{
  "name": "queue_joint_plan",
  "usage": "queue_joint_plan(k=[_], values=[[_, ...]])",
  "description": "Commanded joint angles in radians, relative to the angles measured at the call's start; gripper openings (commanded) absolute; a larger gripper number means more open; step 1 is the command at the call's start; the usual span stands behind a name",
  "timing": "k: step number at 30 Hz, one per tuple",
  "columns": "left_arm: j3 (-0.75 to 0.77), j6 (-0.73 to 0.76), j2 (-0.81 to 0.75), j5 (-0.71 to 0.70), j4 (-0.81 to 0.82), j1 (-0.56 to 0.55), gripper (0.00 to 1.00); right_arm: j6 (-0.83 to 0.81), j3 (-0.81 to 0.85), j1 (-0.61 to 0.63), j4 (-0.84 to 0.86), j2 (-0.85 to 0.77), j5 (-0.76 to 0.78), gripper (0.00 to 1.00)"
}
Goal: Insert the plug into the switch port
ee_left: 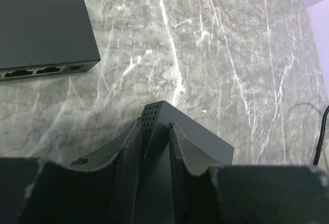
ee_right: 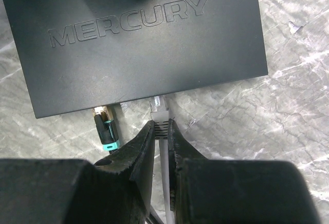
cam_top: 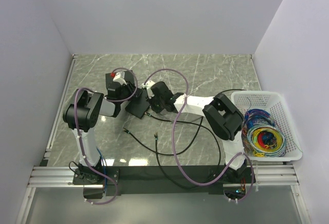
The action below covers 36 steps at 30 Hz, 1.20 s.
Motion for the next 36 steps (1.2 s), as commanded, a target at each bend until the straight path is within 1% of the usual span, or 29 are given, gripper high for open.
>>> queue_joint_plan(k=[1,5,8,14,19,21,23,24,26,27,30,32,33,36], values=[[-0.097,-0.053,0.056,0.216,-0.234,-0.119,0.32,0.014,0.094,-0.015,0.401,-0.001,0.003,0.00],[-0.103,-0.050,0.062,0.215,-0.214,-0.129,0.32,0.014,0.151,-0.021,0.381,0.041,-0.017,0.00],[-0.113,-0.049,0.056,0.212,-0.193,-0.133,0.33,0.043,0.198,-0.020,0.378,0.068,-0.031,0.00],[-0.109,-0.047,0.068,0.215,-0.189,-0.135,0.32,0.051,0.283,-0.021,0.347,0.116,-0.052,0.00],[-0.107,-0.070,0.025,0.172,-0.238,-0.132,0.31,0.043,0.255,-0.020,0.329,0.085,-0.062,0.00],[-0.097,-0.087,-0.002,0.153,-0.280,-0.123,0.32,0.032,0.217,-0.020,0.323,0.056,-0.058,0.01],[-0.078,-0.093,-0.021,0.135,-0.306,-0.112,0.32,0.025,0.179,-0.020,0.314,0.022,-0.043,0.11],[-0.068,-0.099,-0.033,0.133,-0.350,-0.107,0.31,0.025,0.163,-0.021,0.309,0.012,-0.039,0.22],[-0.025,-0.098,-0.038,0.145,-0.381,-0.089,0.30,0.025,0.116,-0.021,0.306,-0.024,-0.013,0.32],[-0.009,-0.090,-0.044,0.133,-0.425,-0.081,0.30,0.026,0.102,-0.021,0.300,-0.036,0.000,0.39],[0.064,-0.070,-0.055,0.084,-0.532,-0.044,0.30,0.026,0.025,-0.021,0.304,-0.100,0.040,0.46],[0.109,-0.067,-0.062,0.073,-0.571,-0.005,0.31,0.025,-0.028,-0.021,0.304,-0.158,0.058,0.48],[0.118,-0.069,-0.074,0.070,-0.577,0.009,0.32,0.023,-0.045,-0.021,0.304,-0.178,0.058,0.51],[0.162,-0.062,-0.100,0.050,-0.617,0.063,0.37,0.025,-0.094,-0.021,0.285,-0.260,0.084,0.54]])
